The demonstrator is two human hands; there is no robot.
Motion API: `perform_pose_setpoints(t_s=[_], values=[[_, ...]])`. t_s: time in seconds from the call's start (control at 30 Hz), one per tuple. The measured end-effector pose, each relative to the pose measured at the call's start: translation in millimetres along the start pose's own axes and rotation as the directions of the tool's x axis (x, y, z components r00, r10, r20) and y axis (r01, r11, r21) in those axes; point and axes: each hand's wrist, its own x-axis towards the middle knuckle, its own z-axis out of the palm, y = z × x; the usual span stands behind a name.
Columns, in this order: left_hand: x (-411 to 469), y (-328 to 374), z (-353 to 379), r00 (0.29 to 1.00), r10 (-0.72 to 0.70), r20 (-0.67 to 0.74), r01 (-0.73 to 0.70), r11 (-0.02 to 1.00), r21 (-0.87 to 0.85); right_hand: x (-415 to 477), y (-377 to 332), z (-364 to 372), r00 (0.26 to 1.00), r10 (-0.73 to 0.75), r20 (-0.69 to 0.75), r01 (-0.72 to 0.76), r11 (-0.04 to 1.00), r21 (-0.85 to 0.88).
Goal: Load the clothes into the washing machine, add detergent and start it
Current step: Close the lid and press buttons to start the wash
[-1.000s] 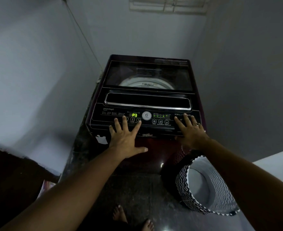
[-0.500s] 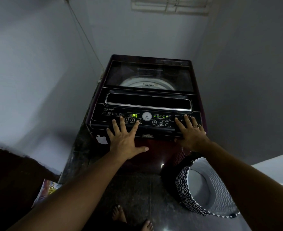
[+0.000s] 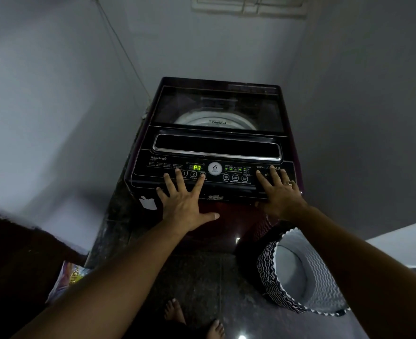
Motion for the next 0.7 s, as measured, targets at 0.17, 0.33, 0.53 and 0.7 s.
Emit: perform_pose_setpoints(t_s=[0.17, 0.33, 0.53, 0.7], values=[[0.9, 2.1, -4.3, 1.0, -0.012, 0.005, 0.012, 1.0, 0.018, 1.2, 0.5, 0.5, 1.0, 0.007, 0.011, -0.007, 1.0, 0.0], [-0.2, -1.6, -3.3, 1.0, 0.012, 0.014, -0.012, 0.998, 0.057, 0.0, 0.4, -1.4, 1.0, -0.001, 0.007, 0.0, 1.0, 0.006], [0.9, -0.8, -3.8, 1.0, 0.006, 0.018, -0.007, 0.999, 0.05, -2.0, -0.8, -3.2, 1.0, -0.003, 0.005, 0.003, 1.0, 0.013], [-0.2, -0.6, -4.5, 1.0, 0.009, 0.016, -0.01, 0.999, 0.053, -2.6, -0.7, -3.9, 1.0, -0.005, 0.008, 0.004, 1.0, 0.017]])
